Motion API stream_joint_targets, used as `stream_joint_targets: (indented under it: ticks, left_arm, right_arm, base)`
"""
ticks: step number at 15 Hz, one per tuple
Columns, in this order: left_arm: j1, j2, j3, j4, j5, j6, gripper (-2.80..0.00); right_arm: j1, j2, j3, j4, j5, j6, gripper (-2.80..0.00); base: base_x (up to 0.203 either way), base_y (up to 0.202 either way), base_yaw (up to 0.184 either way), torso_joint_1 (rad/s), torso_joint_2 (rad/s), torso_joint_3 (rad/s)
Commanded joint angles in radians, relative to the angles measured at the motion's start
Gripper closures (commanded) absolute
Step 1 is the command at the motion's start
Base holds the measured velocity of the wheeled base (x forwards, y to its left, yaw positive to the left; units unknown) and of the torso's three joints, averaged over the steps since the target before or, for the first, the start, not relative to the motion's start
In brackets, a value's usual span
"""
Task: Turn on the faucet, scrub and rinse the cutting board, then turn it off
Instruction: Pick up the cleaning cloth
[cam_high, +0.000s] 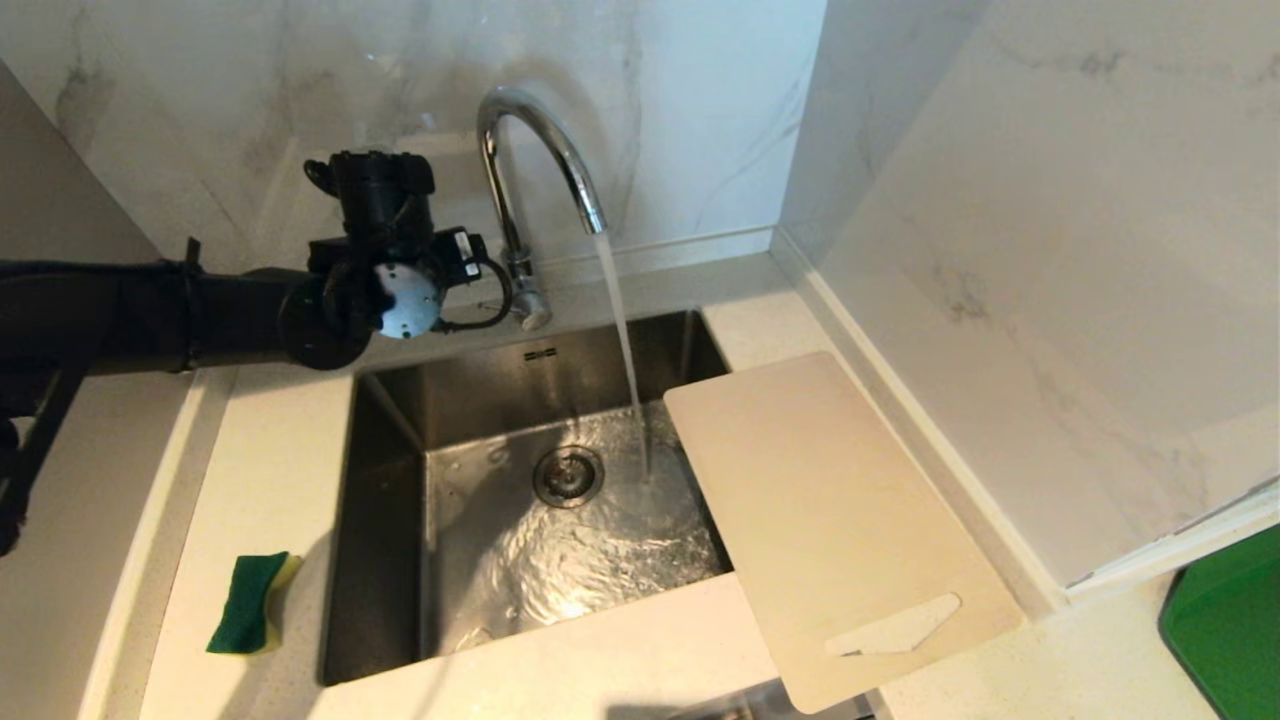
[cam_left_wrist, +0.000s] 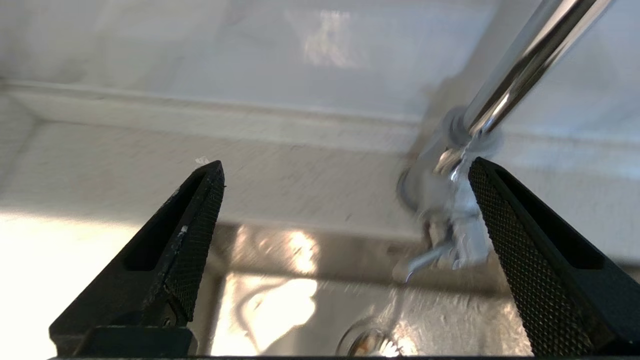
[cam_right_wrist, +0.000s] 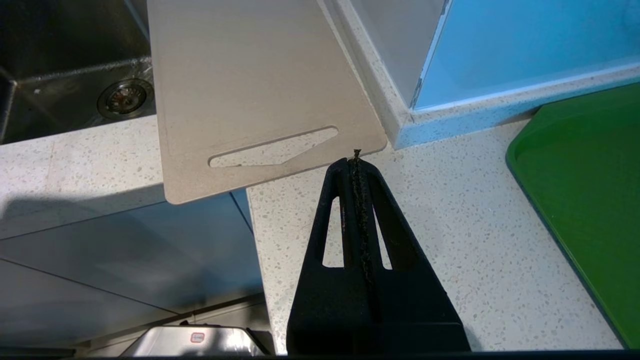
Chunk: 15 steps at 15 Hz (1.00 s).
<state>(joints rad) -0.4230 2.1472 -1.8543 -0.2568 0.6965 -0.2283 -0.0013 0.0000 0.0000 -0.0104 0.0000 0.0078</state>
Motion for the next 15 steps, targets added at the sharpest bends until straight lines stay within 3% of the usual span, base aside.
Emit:
stream_joint_targets:
  ticks: [1, 2, 5, 8, 11, 15]
  left_arm:
    - [0.013, -0.120, 0.083, 0.054, -0.016, -0.002, -2.80]
    - [0.027, -0.148, 0.116, 0.069, -0.039, -0.002, 0.00]
    - [0.058, -0.225, 0.197, 0.132, -0.109, -0.003, 0.00]
    - [0.091, -0.323, 0.276, 0.293, -0.243, -0.008, 0.00]
    - [0.095, -0.392, 0.389, 0.383, -0.276, -0.013, 0.00]
    - [0.130, -0.487, 0.600, 0.466, -0.368, -0.015, 0.00]
  right_arm:
    - [0.000, 0.000, 0.000, 0.000, 0.000, 0.000, 0.00]
    - [0.000, 0.000, 0.000, 0.000, 0.000, 0.000, 0.00]
    - [0.001, 0.000, 0.002, 0.000, 0.000, 0.000, 0.00]
    - [0.001, 0.000, 0.001, 0.000, 0.000, 0.000, 0.00]
    - [0.001, 0.000, 0.000, 0.000, 0.000, 0.000, 0.00]
    - [0.001, 0.000, 0.000, 0.000, 0.000, 0.000, 0.00]
  base:
    - [0.000, 0.000, 0.000, 0.000, 0.00, 0.000]
    - [0.000, 0.000, 0.000, 0.000, 0.00, 0.000]
    - [0.000, 0.000, 0.000, 0.000, 0.00, 0.000]
    - [0.000, 0.000, 0.000, 0.000, 0.00, 0.000]
    - [0.000, 0.000, 0.000, 0.000, 0.00, 0.000]
    - [0.000, 0.000, 0.000, 0.000, 0.00, 0.000]
